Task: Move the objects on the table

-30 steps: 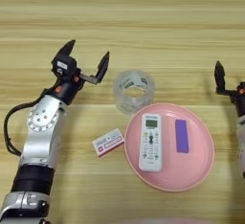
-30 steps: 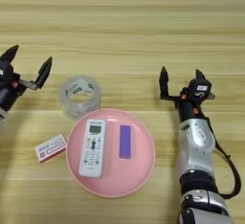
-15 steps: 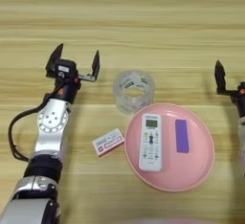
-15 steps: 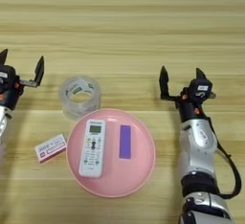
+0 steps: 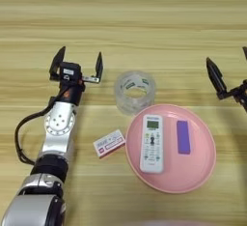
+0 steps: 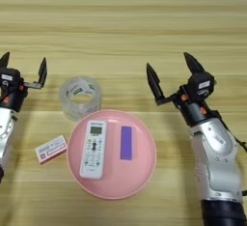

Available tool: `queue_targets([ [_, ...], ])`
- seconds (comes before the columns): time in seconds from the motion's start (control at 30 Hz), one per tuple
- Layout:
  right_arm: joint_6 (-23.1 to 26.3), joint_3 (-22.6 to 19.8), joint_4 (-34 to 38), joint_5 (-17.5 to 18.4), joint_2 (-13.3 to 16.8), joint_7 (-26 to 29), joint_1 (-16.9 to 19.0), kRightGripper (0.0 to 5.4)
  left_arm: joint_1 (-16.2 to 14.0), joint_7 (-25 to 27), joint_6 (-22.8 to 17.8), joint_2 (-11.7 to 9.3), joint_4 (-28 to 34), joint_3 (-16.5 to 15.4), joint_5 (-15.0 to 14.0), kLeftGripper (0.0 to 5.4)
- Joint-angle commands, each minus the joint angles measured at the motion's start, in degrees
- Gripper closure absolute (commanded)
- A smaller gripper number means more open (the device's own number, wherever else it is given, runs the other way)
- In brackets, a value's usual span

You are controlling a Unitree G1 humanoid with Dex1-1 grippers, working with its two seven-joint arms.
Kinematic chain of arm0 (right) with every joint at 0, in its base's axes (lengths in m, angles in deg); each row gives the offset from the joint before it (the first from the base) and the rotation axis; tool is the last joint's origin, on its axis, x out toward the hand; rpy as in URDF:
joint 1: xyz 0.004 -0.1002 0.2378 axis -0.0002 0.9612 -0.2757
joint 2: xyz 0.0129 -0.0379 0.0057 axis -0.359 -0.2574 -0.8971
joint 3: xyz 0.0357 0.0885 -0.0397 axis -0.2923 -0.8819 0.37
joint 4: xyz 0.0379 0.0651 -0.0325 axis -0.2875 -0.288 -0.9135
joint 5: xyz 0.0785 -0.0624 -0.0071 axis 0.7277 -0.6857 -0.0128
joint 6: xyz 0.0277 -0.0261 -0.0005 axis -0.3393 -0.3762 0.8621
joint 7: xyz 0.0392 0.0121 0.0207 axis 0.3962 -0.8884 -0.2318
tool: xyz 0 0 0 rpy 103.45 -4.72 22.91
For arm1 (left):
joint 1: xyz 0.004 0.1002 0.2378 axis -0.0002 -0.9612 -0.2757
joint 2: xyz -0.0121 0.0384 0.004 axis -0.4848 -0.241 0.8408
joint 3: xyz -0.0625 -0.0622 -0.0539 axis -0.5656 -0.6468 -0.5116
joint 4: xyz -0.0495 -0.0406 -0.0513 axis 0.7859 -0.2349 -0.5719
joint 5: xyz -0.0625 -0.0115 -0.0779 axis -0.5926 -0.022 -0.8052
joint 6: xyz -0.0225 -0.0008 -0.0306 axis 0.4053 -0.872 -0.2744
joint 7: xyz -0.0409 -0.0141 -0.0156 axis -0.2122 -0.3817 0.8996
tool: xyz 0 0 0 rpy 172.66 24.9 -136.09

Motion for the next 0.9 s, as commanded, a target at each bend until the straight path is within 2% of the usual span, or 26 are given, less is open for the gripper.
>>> queue_targets([
  [0.03,8.92,1.23,8.48,4.0,3.71,2.09,3.94,0.0,1.09,-0.62,0.36,0.85,-0.75,0.01,-0.27,0.01],
  [0.13,16.48,2.21,13.71,4.85,6.52,1.79,6.23,0.0,1.16,-0.76,0.46,1.21,-0.86,0.02,-0.22,0.01],
  [0.23,21.03,3.42,18.44,6.01,9.02,3.4,9.14,0.0,1.17,-1.02,0.51,1.53,-0.8,0.06,-0.03,0.01],
  [0.43,27.94,7.21,23.59,3.76,16.89,9.09,16.58,0.0,1.11,-1.7,0.76,1.92,-0.59,-0.05,0.05,0.01],
  [0.5,30.05,8.19,23.44,2.78,18.51,9.56,17.56,0.0,1.13,-1.9,0.91,2.02,-0.61,-0.07,0.01,0.01],
  [0.67,33.96,10.76,21.56,1.25,19.75,9.81,17.86,0.0,1.19,-2.1,0.87,2.07,-0.68,-0.35,-0.41,0.01],
  [0.77,35.11,12.35,19.23,-0.62,18.85,8.63,16.93,0.0,1.35,-1.9,0.36,2.21,-0.8,-1.09,-1.62,0.01],
  [0.9,35.97,13.96,18.1,-1.71,17.62,7.73,15.95,0.0,1.5,-1.96,0.44,2.15,-0.93,-1.41,-1.85,0.01],
])
